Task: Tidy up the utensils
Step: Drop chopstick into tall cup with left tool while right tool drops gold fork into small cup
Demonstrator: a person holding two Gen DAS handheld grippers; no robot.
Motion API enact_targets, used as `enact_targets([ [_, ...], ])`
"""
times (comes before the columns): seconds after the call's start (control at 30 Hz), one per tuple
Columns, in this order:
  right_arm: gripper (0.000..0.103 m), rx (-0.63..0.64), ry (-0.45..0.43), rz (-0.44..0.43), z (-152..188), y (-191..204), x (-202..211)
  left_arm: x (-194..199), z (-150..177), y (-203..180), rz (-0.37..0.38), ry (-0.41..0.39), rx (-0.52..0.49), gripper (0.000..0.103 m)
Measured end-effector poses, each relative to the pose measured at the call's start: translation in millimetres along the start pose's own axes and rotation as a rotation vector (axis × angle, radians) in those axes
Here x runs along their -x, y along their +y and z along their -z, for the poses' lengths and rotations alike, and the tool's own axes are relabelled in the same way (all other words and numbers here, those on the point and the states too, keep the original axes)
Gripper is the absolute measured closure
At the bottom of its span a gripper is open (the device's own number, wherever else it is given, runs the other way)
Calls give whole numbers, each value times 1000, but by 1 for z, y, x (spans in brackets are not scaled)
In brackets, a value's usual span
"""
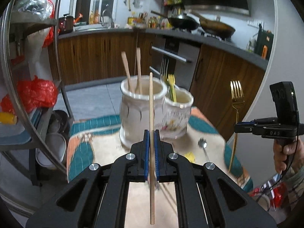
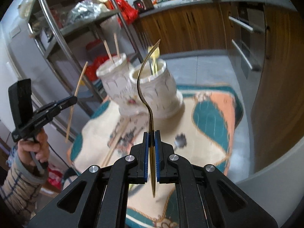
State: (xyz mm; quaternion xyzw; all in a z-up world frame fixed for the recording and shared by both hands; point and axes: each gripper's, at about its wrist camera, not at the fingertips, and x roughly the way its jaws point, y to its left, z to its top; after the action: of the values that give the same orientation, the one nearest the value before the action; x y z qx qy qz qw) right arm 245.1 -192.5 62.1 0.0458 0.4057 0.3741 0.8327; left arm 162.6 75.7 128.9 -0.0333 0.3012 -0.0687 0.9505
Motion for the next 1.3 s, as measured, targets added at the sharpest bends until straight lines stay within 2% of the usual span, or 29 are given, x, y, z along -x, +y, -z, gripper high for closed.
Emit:
enact_targets([
  [0.23, 96, 51, -85, 17, -40, 22, 14, 5, -42, -3, 10, -123, 12, 98],
  [0.4, 96, 102, -147, 44, -70, 41, 18, 1, -78, 6, 69, -241, 86, 98],
  [0.67, 96, 159, -246, 44, -106, 63, 17, -28, -111, 16, 58, -321, 148, 98],
  [0.83, 96, 167, -281, 59, -122, 64, 2, -40, -112, 23, 23, -410, 159, 98],
  [1.03, 96, 156, -308, 95, -133, 56, -22, -60, -104, 33, -5, -480, 191, 98],
  [1.17, 96, 158, -300, 138, -133, 49, -41, -71, -92, 29, -22, -501, 156, 98],
  [1.3, 96, 175, -254, 170, -124, 44, -61, -80, -74, 21, -17, -480, 120, 98],
])
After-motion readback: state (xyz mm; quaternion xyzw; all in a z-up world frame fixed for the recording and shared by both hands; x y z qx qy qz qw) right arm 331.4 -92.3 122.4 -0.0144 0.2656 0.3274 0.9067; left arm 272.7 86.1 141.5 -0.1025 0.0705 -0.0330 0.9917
